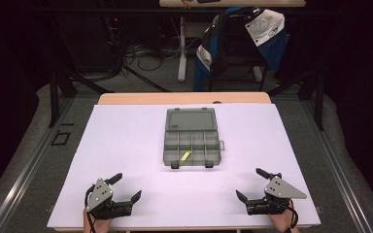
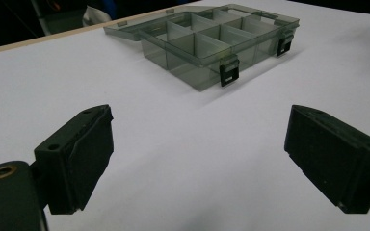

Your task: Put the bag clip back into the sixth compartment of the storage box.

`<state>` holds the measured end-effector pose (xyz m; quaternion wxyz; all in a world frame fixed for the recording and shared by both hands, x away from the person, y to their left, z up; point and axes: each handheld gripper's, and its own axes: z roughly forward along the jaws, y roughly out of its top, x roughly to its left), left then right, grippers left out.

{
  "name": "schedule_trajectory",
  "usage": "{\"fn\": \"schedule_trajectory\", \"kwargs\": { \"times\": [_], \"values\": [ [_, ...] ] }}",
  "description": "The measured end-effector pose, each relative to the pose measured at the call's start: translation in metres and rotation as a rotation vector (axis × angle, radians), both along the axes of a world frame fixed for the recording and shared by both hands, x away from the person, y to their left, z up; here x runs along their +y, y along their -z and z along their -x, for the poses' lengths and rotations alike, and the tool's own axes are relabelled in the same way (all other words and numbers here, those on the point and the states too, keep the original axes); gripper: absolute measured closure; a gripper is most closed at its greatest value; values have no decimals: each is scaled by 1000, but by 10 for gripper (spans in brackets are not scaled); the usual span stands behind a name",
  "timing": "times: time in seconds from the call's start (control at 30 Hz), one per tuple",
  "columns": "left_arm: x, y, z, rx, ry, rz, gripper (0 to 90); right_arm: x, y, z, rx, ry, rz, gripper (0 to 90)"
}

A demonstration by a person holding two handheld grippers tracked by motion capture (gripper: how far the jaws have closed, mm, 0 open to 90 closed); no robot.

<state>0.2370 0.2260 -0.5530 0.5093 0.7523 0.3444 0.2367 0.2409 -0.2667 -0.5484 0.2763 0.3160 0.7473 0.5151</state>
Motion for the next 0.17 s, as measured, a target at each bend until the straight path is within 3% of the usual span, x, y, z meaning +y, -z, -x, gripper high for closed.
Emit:
{"fn": "schedule_trajectory", "kwargs": {
  "times": [0.17],
  "values": [
    [-2, 0, -2, 9, 9, -2, 102, 0, 0, 0, 6, -1, 6, 0]
  ]
}}
